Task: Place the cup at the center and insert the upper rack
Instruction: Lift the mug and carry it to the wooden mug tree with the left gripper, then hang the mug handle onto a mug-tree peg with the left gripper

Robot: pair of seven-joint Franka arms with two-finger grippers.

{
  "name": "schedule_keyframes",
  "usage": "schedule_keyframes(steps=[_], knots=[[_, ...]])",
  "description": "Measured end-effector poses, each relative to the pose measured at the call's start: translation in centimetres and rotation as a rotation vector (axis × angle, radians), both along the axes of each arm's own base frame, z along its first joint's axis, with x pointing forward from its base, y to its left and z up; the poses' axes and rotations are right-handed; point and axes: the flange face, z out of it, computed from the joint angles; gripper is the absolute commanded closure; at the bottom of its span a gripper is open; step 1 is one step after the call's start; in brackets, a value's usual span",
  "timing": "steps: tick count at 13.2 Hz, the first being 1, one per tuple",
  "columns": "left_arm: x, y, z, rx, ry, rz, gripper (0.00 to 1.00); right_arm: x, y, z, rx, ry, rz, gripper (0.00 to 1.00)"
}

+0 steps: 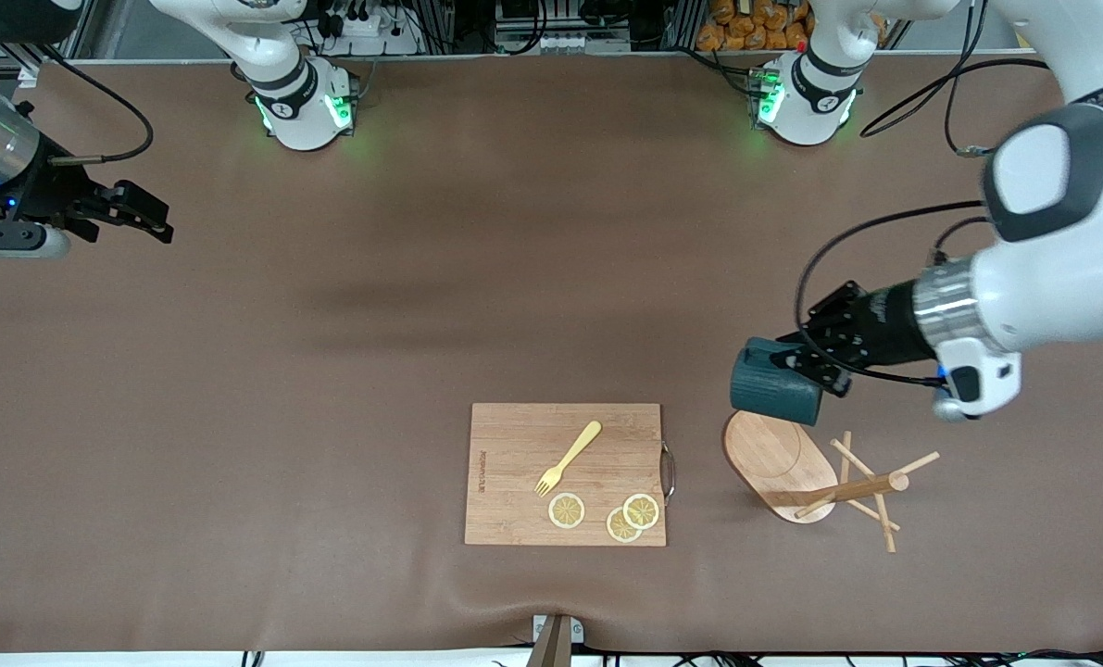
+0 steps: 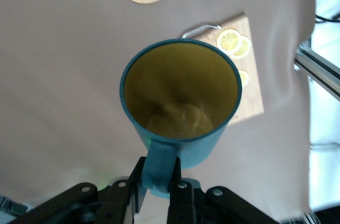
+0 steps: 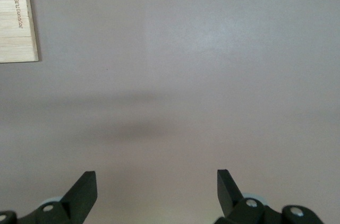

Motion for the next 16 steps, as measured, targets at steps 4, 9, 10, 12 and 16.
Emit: schedule_keyframes(steps=[4,9,10,12,16], knots=[[1.5,3.9,-1.8,-0.146,0.009,0.028,1.00,0.0,-0.1,0.0,0.000,-0.002,-0.003,0.00],[3.6,7.6,-5.7,-0.315,0.024,0.074,1.00,0.0,-0.3,0.0,0.001,-0.002,-0.006,0.00],[4.0,8.3,-6.7,-0.342,0.027,0.081,1.00,0.0,-0.4,0.0,0.001,-0.001,-0.007,0.00],[4.7,9.6,-9.0,-0.384,0.040,0.101,1.00,0.0,-0.5,0.0,0.001,-0.001,-0.010,0.00],[5.5,12.0,-11.6,-0.443,0.055,0.146,1.00,0.1,-1.1,0.0,0.001,-0.003,-0.020,0.00]])
